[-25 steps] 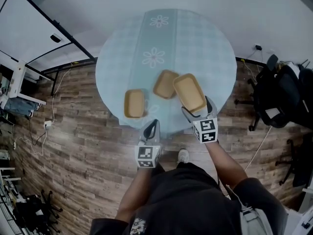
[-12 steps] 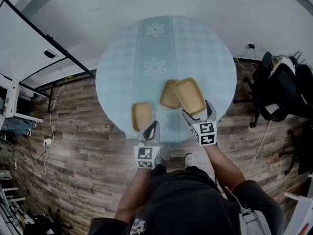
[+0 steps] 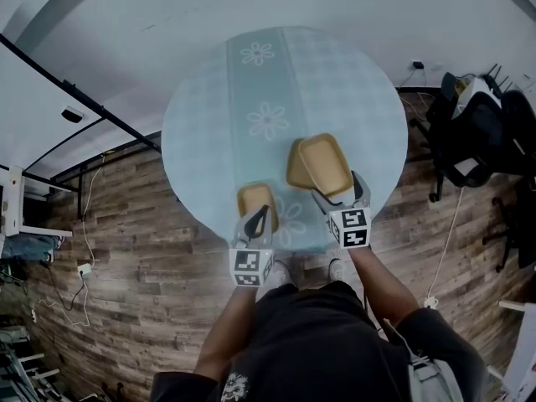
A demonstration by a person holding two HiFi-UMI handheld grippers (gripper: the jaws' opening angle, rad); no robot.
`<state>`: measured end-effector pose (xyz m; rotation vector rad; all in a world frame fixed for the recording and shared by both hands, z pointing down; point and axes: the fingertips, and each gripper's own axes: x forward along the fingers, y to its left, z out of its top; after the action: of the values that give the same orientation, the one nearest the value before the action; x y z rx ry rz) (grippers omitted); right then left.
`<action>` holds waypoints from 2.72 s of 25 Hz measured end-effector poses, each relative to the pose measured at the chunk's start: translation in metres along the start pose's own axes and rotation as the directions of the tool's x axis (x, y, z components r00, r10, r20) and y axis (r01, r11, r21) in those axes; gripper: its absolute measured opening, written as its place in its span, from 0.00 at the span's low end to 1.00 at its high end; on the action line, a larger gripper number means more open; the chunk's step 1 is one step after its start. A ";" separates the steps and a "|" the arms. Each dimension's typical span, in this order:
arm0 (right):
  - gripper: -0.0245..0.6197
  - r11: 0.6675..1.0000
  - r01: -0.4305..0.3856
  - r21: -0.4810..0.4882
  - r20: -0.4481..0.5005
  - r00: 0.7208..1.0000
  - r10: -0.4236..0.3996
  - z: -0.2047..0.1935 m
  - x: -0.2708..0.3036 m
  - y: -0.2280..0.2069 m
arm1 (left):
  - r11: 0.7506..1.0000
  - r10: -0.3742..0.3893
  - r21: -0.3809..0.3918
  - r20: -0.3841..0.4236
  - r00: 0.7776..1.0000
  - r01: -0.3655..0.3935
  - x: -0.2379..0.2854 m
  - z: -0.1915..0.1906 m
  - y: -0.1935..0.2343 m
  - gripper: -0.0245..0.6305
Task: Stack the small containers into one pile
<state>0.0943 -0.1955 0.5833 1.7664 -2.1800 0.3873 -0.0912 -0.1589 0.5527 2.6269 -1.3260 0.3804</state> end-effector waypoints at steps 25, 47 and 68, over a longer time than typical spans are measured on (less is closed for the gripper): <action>0.82 0.999 -0.049 0.007 -0.008 0.999 0.049 -0.034 0.020 0.161 | 0.998 0.028 -0.060 -0.104 0.994 -0.035 -0.074 -0.085 0.080 0.05; 0.82 0.997 0.029 0.066 0.002 1.000 -0.029 -0.062 0.019 0.227 | 0.984 0.152 -0.084 -0.093 0.984 -0.160 -0.124 -0.109 0.104 0.05; 0.86 0.997 0.035 0.066 -0.043 0.999 -0.033 -0.088 0.027 0.248 | 0.973 0.181 -0.126 -0.109 0.977 -0.194 -0.152 -0.130 0.105 0.05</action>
<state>-0.1476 -0.1344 0.6705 1.8109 -2.1286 0.4900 -0.2822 -0.0704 0.6347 2.3496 -1.5166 0.4216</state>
